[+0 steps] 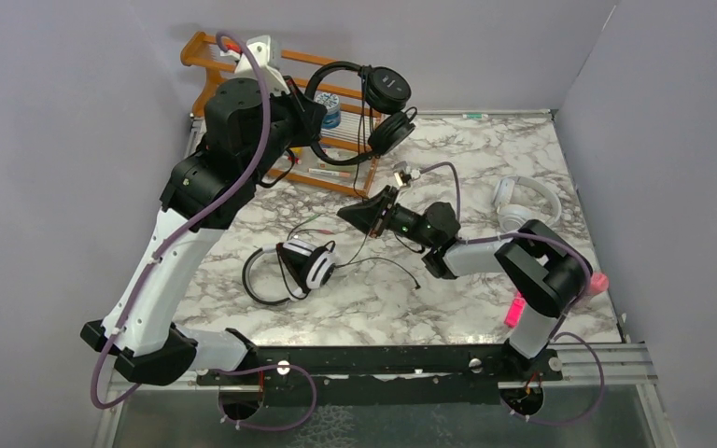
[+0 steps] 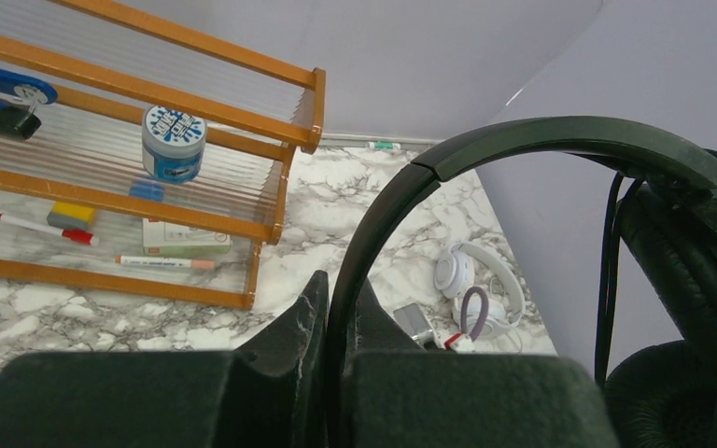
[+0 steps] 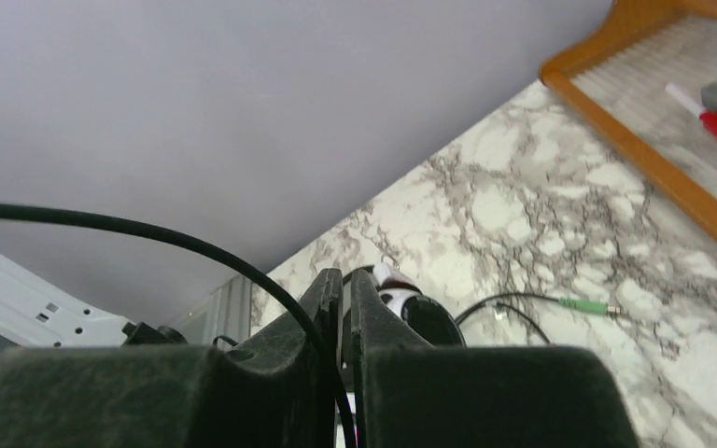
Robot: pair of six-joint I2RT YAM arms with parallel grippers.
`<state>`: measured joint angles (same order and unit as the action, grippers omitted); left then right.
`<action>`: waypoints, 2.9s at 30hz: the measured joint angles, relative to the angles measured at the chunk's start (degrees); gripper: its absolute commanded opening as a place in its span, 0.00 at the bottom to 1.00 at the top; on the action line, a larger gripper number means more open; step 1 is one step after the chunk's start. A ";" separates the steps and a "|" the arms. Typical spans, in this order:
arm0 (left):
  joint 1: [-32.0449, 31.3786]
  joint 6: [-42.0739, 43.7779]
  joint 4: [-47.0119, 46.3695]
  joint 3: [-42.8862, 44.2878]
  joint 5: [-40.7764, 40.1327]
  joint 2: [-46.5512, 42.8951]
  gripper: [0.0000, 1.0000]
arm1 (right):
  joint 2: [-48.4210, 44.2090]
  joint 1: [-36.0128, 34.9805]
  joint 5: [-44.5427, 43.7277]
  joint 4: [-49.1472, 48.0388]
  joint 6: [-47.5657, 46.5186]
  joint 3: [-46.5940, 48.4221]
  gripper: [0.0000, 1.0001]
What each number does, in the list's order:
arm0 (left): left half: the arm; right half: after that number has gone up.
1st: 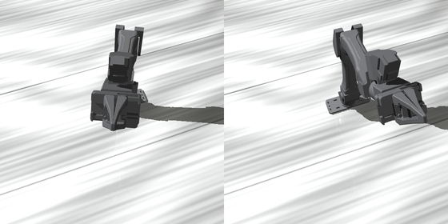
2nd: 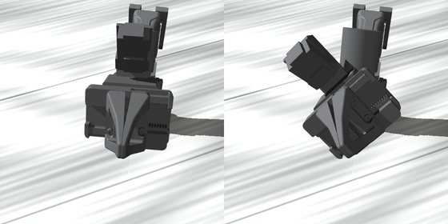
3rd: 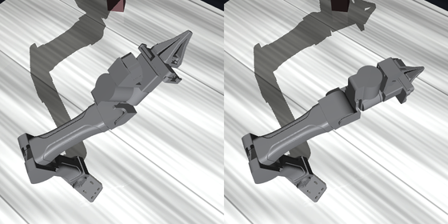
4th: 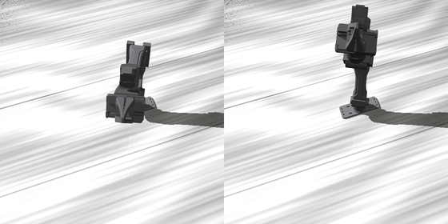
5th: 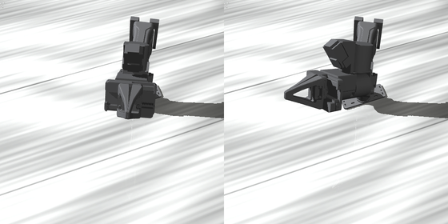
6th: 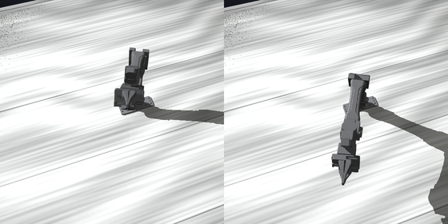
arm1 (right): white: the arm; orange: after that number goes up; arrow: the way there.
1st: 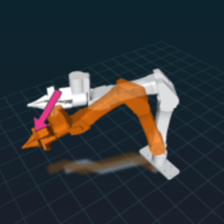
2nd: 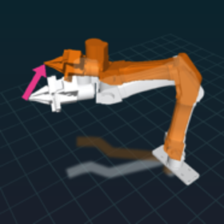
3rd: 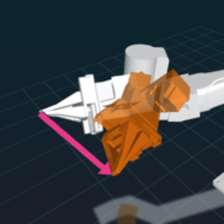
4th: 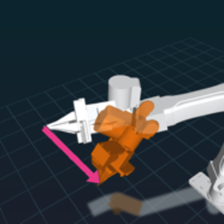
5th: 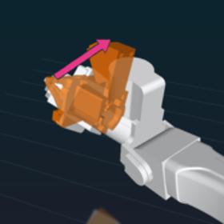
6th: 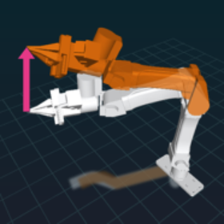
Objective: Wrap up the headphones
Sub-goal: Wrap the headphones cable around the headphones.
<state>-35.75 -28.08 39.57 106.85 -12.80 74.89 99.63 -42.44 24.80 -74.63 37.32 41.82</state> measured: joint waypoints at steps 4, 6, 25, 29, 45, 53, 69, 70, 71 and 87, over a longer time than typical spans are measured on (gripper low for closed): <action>0.00 0.04 0.17 1.73 0.85 0.02 0.00 | 2.21 0.02 -0.85 -1.60 1.14 -2.60 0.09; 0.00 0.17 0.11 2.51 1.81 0.00 0.00 | 2.25 0.35 -1.53 -1.60 1.40 -3.89 0.04; 0.04 24.52 -2.99 -13.75 25.75 -9.97 0.00 | -13.07 25.20 20.15 43.87 -11.39 3.08 0.00; 0.00 33.11 -2.75 -24.13 27.30 -13.20 0.00 | -9.86 28.28 23.39 64.52 -17.66 19.17 0.00; -4.22 50.90 -9.90 -36.02 -2.69 -0.22 0.00 | -6.49 33.94 32.98 109.26 -26.12 45.55 0.00; -4.52 50.60 -16.57 -30.84 -8.83 8.59 0.00 | -14.14 30.53 42.40 99.65 -11.63 43.25 0.00; -4.98 35.50 -20.81 -24.44 -17.25 16.04 0.00 | -19.39 16.13 39.47 81.92 8.55 36.65 0.04; -4.98 33.77 -20.33 -23.74 -18.08 16.33 0.00 | -19.82 15.02 38.10 81.66 8.90 35.63 0.04; -4.98 31.67 -19.89 -22.97 -18.95 16.55 0.00 | -20.55 14.05 36.61 81.26 9.22 34.36 0.04; -0.72 10.08 -13.25 -7.15 -14.75 16.48 0.00 | -34.45 3.37 12.72 66.97 11.54 11.87 0.07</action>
<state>-36.47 -18.00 26.33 99.70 -27.55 91.37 65.19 -39.07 37.52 -7.66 48.86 53.69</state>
